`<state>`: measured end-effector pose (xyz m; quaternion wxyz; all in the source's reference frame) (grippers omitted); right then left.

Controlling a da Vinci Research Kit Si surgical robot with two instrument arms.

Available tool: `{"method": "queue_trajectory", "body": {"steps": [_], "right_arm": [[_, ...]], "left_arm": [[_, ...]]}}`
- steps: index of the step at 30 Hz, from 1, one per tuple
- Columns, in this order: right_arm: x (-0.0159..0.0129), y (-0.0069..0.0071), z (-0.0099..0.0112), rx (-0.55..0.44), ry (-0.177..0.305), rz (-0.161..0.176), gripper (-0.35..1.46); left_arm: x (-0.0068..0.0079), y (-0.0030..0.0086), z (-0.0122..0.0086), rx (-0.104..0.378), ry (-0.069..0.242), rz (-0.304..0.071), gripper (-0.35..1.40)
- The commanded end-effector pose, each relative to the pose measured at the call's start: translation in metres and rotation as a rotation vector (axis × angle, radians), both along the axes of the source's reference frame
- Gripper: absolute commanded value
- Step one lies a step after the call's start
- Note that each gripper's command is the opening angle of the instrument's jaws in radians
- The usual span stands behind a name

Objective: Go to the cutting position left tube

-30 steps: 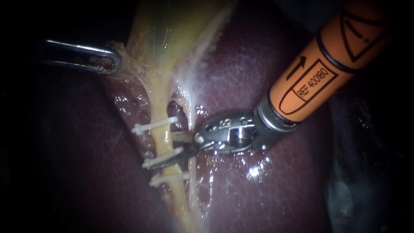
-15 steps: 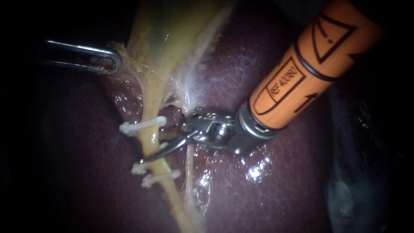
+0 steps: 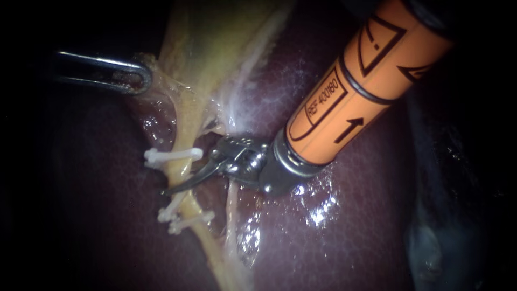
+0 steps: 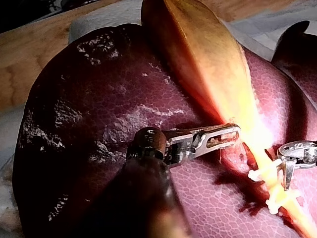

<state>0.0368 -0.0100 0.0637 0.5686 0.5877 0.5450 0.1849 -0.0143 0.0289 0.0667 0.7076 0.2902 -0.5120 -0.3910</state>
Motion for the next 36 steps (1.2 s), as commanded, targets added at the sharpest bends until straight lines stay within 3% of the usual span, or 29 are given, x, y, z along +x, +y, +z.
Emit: {"method": "queue_trajectory", "body": {"steps": [1, 22, 32, 36], "right_arm": [[-0.0001, 0.0, 0.0, -0.004, 0.0, 0.001, 1.27], [-0.0015, 0.0003, -0.0006, 0.05, -0.024, -0.02, 1.3], [-0.0028, 0.0017, -0.0017, 0.062, -0.019, -0.024, 1.29], [-0.0027, 0.0015, -0.0016, 0.06, -0.019, -0.025, 1.29]], "left_arm": [[0.0, 0.0, 0.0, 0.0, 0.0, 0.0, -0.35], [0.0001, 0.0, 0.0, 0.0, 0.0, 0.0, -0.35], [0.0001, 0.0, 0.0, 0.0, 0.0, 0.0, -0.35], [0.0001, -0.0001, 0.0, 0.0, 0.0, 0.0, -0.35]]}}
